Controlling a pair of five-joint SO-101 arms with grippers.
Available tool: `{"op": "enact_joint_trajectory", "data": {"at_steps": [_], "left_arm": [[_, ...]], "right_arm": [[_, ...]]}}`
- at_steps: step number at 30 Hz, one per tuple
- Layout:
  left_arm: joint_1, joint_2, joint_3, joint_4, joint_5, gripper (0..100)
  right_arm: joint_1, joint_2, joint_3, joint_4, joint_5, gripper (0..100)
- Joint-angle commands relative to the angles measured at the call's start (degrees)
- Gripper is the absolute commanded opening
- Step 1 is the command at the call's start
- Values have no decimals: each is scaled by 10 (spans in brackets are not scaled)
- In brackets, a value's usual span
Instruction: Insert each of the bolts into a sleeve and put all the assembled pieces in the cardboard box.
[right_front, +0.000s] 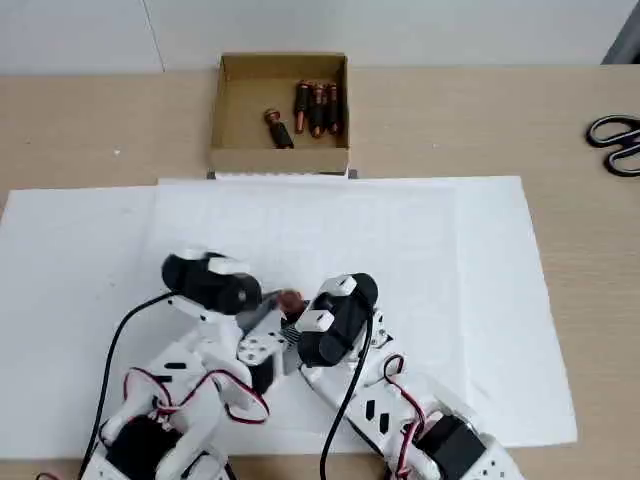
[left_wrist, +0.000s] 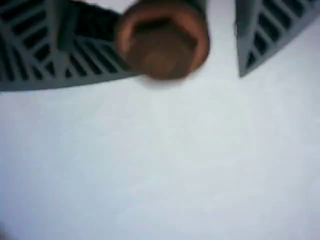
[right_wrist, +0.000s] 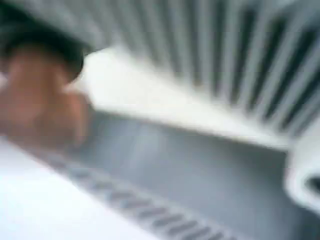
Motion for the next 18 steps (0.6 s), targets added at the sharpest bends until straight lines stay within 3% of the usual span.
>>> {"op": "enact_joint_trajectory", "data": {"at_steps": [1,14,18], "left_arm": [[-44,9,-8,16,-29,212],[-56,8,-109,15,4,208],[-58,8,-151,12,4,89]], "right_arm": [[0,-10,-11,-16,4,2],[38,-10,18,-16,2,2],[40,-10,18,-16,2,2]]}}
